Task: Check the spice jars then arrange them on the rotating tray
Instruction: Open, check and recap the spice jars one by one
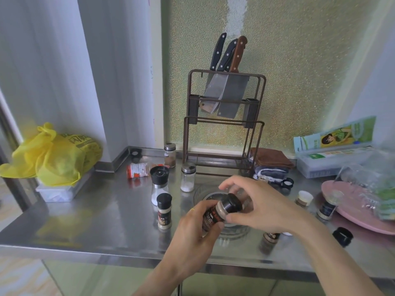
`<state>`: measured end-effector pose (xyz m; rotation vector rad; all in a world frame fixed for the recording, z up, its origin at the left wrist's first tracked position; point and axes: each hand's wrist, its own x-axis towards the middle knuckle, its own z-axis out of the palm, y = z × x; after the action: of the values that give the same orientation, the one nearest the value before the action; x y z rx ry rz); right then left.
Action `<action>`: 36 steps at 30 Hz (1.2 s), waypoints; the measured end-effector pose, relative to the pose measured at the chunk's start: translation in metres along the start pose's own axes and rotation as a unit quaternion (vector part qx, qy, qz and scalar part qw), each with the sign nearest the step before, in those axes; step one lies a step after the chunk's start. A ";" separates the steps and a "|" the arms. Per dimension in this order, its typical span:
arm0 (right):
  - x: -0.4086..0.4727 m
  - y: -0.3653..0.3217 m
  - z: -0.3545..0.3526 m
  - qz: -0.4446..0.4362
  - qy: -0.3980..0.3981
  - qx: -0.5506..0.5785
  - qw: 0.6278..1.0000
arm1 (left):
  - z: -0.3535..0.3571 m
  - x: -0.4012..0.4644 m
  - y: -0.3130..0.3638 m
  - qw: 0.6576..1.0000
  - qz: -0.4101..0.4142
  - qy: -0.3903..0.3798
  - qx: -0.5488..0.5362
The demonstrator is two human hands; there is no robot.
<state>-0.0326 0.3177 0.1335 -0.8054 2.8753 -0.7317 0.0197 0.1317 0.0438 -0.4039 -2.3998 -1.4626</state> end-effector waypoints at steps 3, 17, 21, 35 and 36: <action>0.000 0.000 0.001 0.012 0.010 -0.007 1.000 | 0.001 -0.001 -0.003 1.000 0.002 0.001 0.005; -0.003 -0.006 0.000 0.005 0.023 0.008 1.000 | 0.000 -0.004 -0.010 1.000 -0.002 0.005 0.003; -0.003 -0.007 0.004 -0.001 0.015 0.037 0.999 | -0.003 -0.004 -0.011 1.000 -0.001 0.009 0.002; 0.050 -0.090 0.051 -0.105 0.188 0.188 0.958 | -0.090 -0.002 -0.003 0.981 -0.014 0.187 0.055; 0.061 -0.099 0.057 -0.115 0.187 0.181 0.959 | -0.101 -0.001 -0.007 0.976 -0.026 0.203 0.070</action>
<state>-0.0271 0.1885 0.1324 -1.0515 2.8298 -1.5361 0.0291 0.0385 0.0817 -0.0038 -2.1742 -1.2434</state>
